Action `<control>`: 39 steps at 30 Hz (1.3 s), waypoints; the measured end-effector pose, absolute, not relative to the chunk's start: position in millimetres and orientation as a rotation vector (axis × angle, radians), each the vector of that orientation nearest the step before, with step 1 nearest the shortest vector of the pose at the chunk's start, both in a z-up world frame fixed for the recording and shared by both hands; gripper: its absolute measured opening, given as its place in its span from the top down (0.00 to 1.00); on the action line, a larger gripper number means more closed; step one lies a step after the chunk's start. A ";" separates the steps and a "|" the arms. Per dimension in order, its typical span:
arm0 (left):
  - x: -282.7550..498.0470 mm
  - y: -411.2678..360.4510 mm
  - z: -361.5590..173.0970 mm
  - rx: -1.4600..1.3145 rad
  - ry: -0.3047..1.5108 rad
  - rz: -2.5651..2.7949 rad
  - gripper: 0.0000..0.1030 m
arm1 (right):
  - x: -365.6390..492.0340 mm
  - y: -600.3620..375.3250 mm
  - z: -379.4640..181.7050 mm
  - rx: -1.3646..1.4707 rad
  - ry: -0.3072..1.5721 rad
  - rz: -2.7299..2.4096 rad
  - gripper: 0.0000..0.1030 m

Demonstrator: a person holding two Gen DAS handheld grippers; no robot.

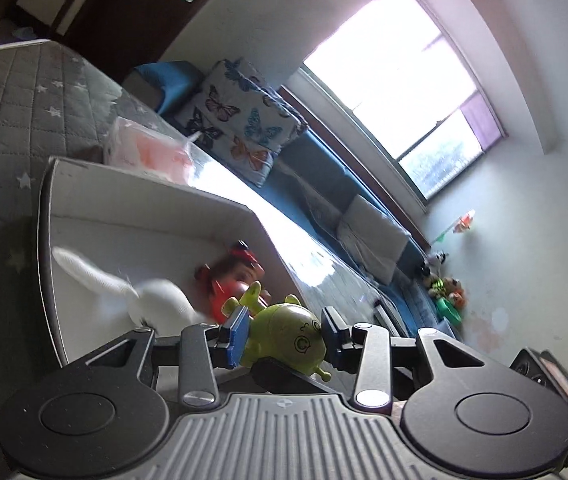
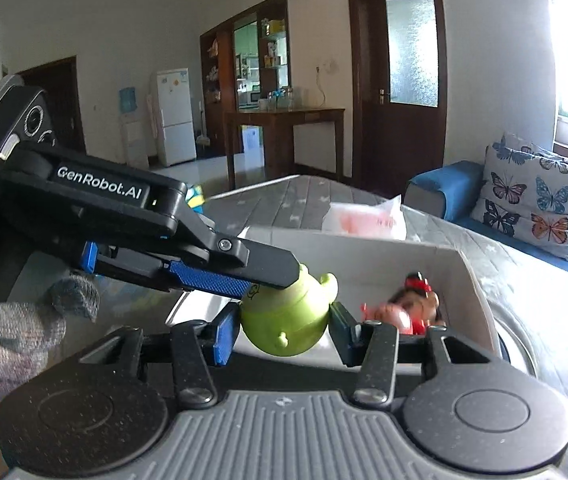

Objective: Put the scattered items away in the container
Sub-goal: 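Lift the green alien toy with both grippers toward the box, then carry the green alien toy over the grey box with both grippers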

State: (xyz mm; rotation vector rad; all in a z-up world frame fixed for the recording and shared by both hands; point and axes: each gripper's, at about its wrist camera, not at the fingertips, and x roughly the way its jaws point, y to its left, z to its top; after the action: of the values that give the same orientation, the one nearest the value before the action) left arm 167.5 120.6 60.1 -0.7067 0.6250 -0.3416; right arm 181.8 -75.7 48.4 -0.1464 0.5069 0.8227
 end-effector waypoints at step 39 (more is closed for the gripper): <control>185.5 134.2 25.6 -0.560 0.690 -0.239 0.62 | 229.0 -35.2 -3.5 -0.149 0.712 0.881 0.51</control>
State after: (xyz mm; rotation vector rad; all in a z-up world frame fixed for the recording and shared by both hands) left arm 185.5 134.2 25.6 -0.5600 0.6898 -0.2387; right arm 229.0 -35.2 -3.5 -0.1493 0.7125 0.8807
